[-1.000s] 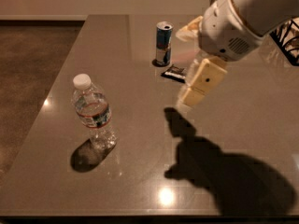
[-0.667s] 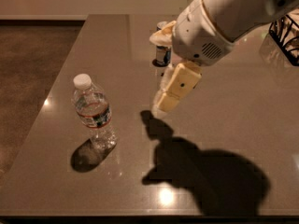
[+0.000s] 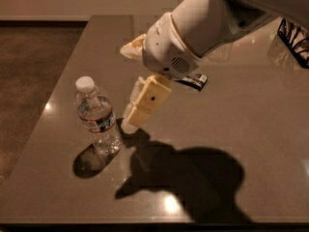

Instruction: Knock water bottle over

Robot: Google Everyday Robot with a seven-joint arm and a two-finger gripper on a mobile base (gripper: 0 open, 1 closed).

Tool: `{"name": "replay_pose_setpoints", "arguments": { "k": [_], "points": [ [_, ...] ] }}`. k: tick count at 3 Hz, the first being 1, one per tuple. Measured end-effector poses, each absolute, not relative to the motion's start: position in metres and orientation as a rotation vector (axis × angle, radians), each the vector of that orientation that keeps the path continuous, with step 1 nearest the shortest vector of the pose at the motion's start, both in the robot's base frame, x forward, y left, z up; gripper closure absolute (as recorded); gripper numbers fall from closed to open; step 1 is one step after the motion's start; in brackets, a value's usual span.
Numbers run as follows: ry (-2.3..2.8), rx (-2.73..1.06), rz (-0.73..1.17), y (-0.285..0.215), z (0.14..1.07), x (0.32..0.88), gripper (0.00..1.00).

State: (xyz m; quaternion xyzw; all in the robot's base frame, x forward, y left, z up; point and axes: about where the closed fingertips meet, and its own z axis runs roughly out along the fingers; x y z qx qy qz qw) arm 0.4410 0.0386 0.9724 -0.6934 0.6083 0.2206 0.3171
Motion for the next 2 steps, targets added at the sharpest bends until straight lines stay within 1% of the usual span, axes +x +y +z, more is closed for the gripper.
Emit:
{"name": "replay_pose_setpoints", "arguments": {
  "k": [2],
  "points": [
    [1.494, -1.857, 0.693, 0.081, 0.972, 0.423, 0.0]
  ]
}}
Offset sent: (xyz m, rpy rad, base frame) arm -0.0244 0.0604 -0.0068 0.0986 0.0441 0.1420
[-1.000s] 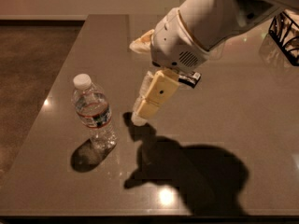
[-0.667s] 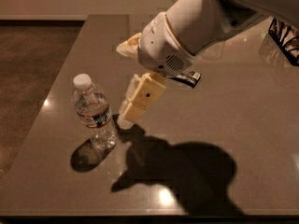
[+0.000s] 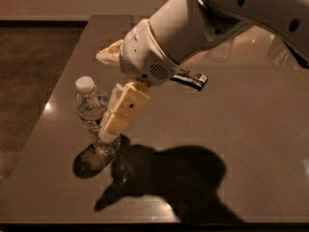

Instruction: Knock water bottle over

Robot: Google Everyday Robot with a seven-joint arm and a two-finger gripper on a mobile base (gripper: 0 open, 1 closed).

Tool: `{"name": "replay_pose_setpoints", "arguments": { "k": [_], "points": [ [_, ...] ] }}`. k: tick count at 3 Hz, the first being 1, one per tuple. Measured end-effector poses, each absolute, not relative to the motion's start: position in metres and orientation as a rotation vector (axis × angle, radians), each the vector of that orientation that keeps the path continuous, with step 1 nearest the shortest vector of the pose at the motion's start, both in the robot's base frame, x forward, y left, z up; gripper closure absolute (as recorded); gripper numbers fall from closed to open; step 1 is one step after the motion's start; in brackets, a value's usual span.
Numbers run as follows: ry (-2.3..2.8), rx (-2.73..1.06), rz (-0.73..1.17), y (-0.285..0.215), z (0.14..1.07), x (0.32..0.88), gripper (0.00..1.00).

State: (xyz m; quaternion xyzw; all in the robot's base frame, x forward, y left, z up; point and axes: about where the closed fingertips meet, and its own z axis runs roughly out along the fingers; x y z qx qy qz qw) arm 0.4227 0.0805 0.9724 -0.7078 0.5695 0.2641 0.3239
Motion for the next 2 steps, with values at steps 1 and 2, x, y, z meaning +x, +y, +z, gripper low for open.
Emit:
{"name": "replay_pose_setpoints", "arguments": {
  "k": [1, 2],
  "points": [
    [1.493, -1.872, 0.719, 0.0899, 0.9621, 0.4194, 0.0],
    [1.5, -1.884, 0.737, 0.0942, 0.9535, 0.4182, 0.18]
  ]
}}
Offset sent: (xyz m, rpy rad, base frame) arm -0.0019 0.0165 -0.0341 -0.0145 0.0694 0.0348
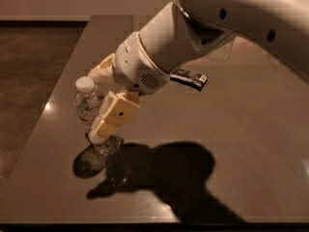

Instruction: Knock water bottle over

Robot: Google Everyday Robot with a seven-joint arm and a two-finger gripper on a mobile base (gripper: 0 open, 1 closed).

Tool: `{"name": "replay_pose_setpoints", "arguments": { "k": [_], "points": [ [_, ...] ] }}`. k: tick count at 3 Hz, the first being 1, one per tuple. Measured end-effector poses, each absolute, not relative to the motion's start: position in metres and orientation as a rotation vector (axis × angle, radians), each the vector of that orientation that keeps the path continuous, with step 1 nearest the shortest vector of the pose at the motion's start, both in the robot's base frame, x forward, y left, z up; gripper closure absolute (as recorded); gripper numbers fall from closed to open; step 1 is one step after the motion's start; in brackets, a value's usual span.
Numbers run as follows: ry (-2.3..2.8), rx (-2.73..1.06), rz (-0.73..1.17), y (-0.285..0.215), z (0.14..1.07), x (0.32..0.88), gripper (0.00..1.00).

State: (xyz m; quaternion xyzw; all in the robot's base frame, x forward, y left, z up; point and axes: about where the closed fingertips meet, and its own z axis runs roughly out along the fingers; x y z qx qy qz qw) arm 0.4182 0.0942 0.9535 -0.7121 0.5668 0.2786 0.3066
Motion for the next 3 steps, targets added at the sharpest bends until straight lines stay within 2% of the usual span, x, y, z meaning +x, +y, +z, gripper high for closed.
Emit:
{"name": "replay_pose_setpoints", "arguments": {
  "k": [1, 2, 3],
  "points": [
    [1.492, -1.893, 0.763, 0.099, 0.951, 0.416, 0.42],
    [1.491, -1.902, 0.761, 0.098, 0.961, 0.416, 0.72],
    [1.594, -1.921, 0.682, 0.078, 0.971, 0.432, 0.95]
  ]
}}
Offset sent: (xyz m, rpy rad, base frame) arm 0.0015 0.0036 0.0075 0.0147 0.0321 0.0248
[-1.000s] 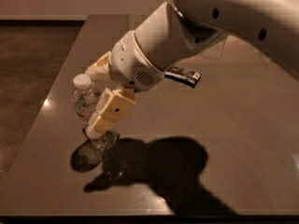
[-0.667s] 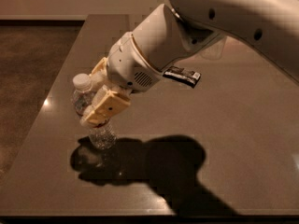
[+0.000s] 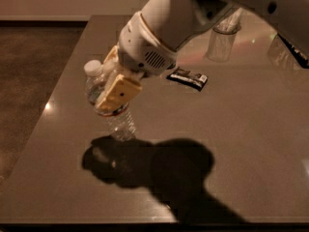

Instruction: Knock water bottle over

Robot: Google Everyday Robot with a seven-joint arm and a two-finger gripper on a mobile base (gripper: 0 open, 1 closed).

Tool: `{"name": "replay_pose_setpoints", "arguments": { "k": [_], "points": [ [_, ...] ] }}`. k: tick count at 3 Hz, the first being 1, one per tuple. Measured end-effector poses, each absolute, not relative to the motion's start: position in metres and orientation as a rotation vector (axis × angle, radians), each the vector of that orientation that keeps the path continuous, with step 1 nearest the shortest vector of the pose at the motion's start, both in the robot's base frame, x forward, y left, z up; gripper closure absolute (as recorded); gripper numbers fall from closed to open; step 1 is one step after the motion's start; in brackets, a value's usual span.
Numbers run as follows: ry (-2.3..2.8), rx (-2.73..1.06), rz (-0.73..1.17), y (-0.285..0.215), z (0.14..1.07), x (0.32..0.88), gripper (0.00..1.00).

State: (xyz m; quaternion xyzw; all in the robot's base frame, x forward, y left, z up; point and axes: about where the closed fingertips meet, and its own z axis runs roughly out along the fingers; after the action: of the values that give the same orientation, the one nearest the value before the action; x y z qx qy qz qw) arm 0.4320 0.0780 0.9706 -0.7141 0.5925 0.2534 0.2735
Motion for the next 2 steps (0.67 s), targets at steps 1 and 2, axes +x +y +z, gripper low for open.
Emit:
{"name": "replay_pose_setpoints", "arguments": {
  "k": [1, 2],
  "points": [
    [1.755, -1.983, 0.561, 0.049, 0.965, 0.453, 1.0],
    [1.823, -2.098, 0.401, 0.031, 0.945, 0.463, 1.0]
  ]
}}
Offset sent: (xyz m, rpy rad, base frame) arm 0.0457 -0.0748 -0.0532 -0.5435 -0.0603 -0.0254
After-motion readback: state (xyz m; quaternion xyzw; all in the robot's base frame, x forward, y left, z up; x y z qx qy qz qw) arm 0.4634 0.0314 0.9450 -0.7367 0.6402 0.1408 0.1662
